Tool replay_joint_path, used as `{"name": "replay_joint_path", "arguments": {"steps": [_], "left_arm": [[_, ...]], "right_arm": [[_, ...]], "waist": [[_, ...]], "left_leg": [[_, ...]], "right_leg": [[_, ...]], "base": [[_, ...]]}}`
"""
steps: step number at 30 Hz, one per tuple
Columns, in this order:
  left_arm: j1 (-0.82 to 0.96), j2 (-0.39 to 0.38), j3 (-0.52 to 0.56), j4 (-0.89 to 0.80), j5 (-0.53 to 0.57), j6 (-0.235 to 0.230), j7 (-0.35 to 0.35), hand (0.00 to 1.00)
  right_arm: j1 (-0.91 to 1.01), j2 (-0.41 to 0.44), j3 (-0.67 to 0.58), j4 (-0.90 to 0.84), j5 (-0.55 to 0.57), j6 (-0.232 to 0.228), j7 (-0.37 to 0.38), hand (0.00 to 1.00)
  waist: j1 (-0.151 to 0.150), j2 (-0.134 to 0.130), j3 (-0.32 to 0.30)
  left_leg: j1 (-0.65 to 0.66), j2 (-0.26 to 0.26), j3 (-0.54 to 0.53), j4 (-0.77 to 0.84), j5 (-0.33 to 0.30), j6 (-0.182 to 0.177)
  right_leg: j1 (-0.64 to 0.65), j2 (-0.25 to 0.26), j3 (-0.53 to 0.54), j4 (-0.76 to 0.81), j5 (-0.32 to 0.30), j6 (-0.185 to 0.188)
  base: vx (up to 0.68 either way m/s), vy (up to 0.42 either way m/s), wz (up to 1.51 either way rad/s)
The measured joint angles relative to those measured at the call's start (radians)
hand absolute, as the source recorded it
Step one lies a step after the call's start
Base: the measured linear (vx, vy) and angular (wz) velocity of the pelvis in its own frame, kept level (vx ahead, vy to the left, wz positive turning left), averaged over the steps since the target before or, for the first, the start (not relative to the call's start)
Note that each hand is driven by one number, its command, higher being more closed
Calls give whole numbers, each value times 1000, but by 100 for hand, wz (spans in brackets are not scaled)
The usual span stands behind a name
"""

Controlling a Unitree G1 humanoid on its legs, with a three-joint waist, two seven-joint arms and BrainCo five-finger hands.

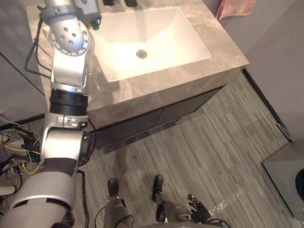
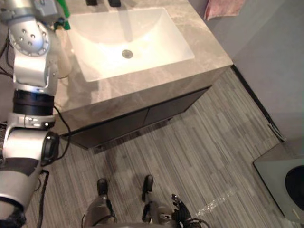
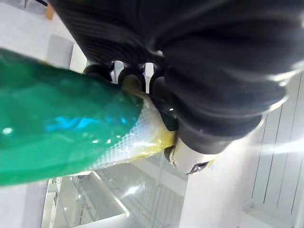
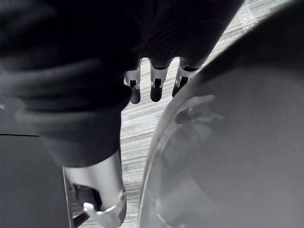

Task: Organize washtable

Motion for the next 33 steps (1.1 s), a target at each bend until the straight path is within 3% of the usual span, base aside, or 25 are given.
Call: {"name": "replay_joint_path", "arguments": {"steps": [5, 7, 11, 21, 27, 33], "left_arm": [[-6, -1, 17, 3, 8, 16, 7, 100], [-7, -2, 51, 2, 8, 16, 19, 100], [4, -1, 90, -1, 6, 15, 29, 100], [363, 23, 226, -121, 2, -5, 45, 100], [493, 43, 318, -35, 4, -3, 43, 100], [558, 74, 391, 40, 3, 5, 41, 100]], "right_arm": [[-1, 0, -7, -39, 9, -2, 1, 0], [-1, 0, -7, -46, 10, -2, 2, 0], [-1, 5, -5, -40, 16, -2, 3, 0], [-11, 14, -47, 48, 36, -20, 32, 0], [-31, 39, -94, 125, 38, -22, 55, 0], [-45, 53, -126, 158, 46, -23, 73, 0]], "waist": [[1, 11, 11], [3, 27, 22], [20, 40, 30], [31, 114, -2], [34, 115, -37], [29, 124, -31]], "left_leg": [[-15, 0, 1, 61, -47, 10], [-11, 1, 0, 90, -72, 20], [2, 0, -1, 104, -84, 25], [167, -35, 6, 34, -91, 15], [274, -56, 20, 3, -92, 14], [283, -44, 29, 148, -192, 26]], "right_leg": [[10, -8, 3, 5, 9, -11], [21, -12, 6, 17, 9, -11], [42, -16, 7, 15, 9, -11], [165, -29, 9, 19, -41, -30], [229, -47, 23, 64, -83, -27], [234, -59, 58, 169, -133, -17]], "base": [[73, 30, 0], [49, 70, -2], [31, 48, 0], [19, 5, 0], [57, 31, -3], [-28, 74, -12]]}}
